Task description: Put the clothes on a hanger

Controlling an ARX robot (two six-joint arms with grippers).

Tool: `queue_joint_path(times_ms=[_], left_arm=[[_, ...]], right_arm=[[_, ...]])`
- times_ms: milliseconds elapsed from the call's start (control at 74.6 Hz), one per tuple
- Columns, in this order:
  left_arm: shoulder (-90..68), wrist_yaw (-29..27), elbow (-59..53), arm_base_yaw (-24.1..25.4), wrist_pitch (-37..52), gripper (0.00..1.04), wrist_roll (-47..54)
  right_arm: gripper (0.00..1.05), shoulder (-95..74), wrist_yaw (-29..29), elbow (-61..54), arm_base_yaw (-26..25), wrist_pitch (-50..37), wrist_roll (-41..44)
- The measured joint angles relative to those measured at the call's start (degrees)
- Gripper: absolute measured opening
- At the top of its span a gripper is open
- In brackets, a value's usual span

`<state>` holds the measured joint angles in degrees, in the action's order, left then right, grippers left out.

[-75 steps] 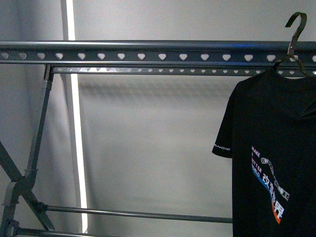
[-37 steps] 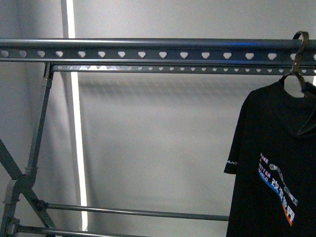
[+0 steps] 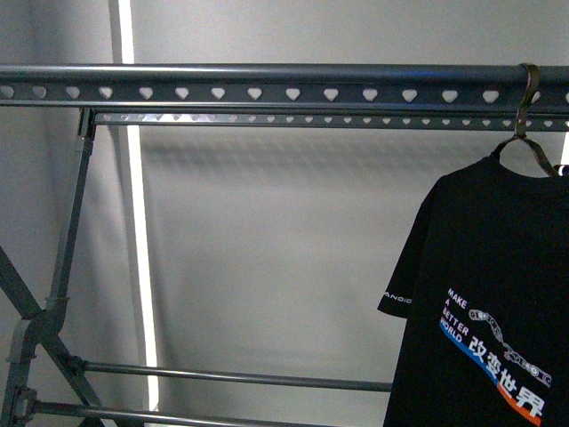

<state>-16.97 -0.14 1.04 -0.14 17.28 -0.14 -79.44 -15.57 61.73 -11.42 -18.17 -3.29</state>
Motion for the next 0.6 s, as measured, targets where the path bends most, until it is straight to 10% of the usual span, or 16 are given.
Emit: queue_joint_path(times_ms=[94, 228, 362, 603], left_arm=[[2.14, -0.02, 0.0, 0.0, -2.16, 0.04, 0.0], [4.48, -0.02, 0.0, 0.0, -4.5, 0.04, 0.0], [6.45, -0.02, 0.0, 0.0, -6.56, 0.04, 0.0], [16.63, 0.0, 0.0, 0.0, -17.05, 0.04, 0.02]], right_arm=[[0.99, 15.78, -1.33, -11.67, -1.77, -7.13, -2.78], [0.96, 36.04, -0.09, -28.5, -3.76, -9.42, -4.61], [0.7, 55.12, 3.17, -37.22, -1.46, 16.39, 1.22], [0.22, 62.12, 11.37, -47.21, 5.49, 15.8, 3.1]])
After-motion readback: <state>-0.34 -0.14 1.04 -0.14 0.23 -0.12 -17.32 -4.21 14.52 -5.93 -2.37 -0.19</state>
